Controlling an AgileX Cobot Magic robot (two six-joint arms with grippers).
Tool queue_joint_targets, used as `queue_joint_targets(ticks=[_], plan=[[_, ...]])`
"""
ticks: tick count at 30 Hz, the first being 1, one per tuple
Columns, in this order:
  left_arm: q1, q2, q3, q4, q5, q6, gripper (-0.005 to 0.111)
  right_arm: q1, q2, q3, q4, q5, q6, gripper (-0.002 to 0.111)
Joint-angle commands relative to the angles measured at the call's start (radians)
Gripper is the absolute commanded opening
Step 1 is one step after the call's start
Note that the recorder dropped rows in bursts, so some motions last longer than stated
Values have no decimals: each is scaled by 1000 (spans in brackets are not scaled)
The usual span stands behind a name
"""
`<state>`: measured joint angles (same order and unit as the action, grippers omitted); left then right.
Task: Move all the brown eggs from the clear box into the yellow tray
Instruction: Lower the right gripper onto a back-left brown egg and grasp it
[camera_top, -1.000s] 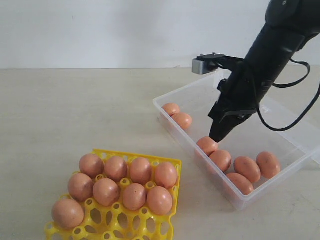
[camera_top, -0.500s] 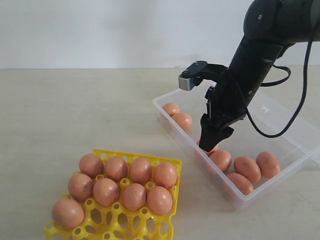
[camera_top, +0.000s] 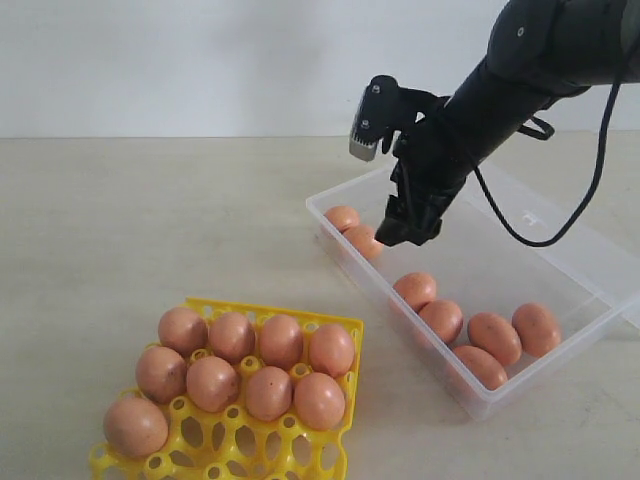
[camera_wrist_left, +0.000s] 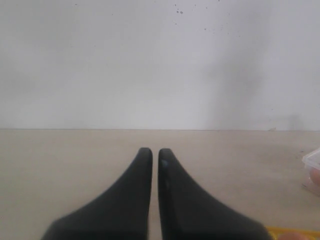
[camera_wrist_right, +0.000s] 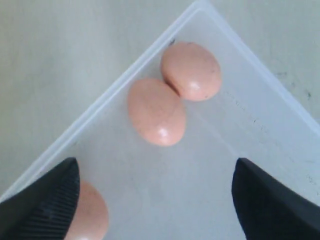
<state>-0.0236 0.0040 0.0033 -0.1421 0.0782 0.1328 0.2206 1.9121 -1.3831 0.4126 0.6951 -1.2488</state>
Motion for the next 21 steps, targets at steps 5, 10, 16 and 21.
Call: queue_joint_targets(ticks=[5, 10, 16, 21], plan=[[1, -4, -3, -3, -2, -7, 4, 26, 4, -4, 109, -75, -81, 73], [1, -4, -3, -3, -2, -7, 4, 89, 110, -4, -261, -260, -87, 73], [1, -4, -3, -3, -2, -7, 4, 89, 169, -4, -269, -321, -157, 73], [1, -4, -3, -3, -4, -7, 4, 89, 209, -4, -269, -328, -179, 73]])
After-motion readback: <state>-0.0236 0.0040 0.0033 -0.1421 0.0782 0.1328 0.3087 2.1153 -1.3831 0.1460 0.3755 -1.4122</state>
